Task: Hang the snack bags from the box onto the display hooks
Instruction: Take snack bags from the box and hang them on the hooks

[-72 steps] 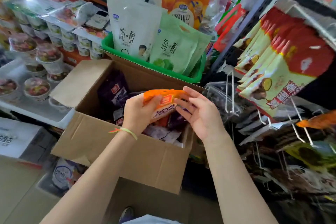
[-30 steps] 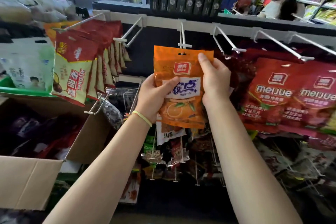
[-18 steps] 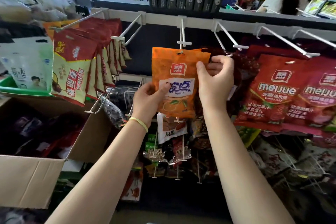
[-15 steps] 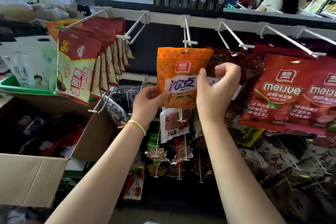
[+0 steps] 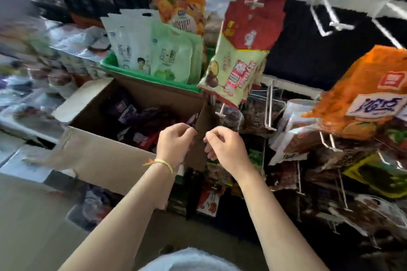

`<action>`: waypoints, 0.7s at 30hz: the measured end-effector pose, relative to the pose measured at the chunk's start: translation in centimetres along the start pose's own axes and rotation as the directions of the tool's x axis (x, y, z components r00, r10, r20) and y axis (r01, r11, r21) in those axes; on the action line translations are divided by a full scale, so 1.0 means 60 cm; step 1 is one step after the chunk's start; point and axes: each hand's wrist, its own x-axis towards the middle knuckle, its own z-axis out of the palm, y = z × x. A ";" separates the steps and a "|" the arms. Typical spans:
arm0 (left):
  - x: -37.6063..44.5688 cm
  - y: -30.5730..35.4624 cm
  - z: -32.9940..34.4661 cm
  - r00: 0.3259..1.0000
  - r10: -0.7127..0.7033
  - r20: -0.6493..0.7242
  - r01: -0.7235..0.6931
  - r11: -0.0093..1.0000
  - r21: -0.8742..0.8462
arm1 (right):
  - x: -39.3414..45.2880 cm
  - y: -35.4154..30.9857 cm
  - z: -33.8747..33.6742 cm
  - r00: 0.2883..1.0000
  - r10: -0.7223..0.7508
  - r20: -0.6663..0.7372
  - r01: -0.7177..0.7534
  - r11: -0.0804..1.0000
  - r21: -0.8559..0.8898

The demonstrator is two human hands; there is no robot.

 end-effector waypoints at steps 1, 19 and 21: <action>0.015 -0.025 -0.032 0.999 0.000 -0.050 0.004 0.997 0.079 | 0.012 -0.010 0.034 1.000 0.005 0.021 -0.006 1.000 0.003; 0.207 -0.267 -0.232 0.982 0.020 0.190 -0.166 0.585 0.794 | 0.257 0.021 0.399 0.854 0.514 0.082 -0.504 0.776 0.379; 0.206 -0.269 -0.233 0.978 0.024 0.205 -0.181 0.578 0.796 | 0.276 0.010 0.412 0.873 0.480 0.089 -0.479 0.809 0.339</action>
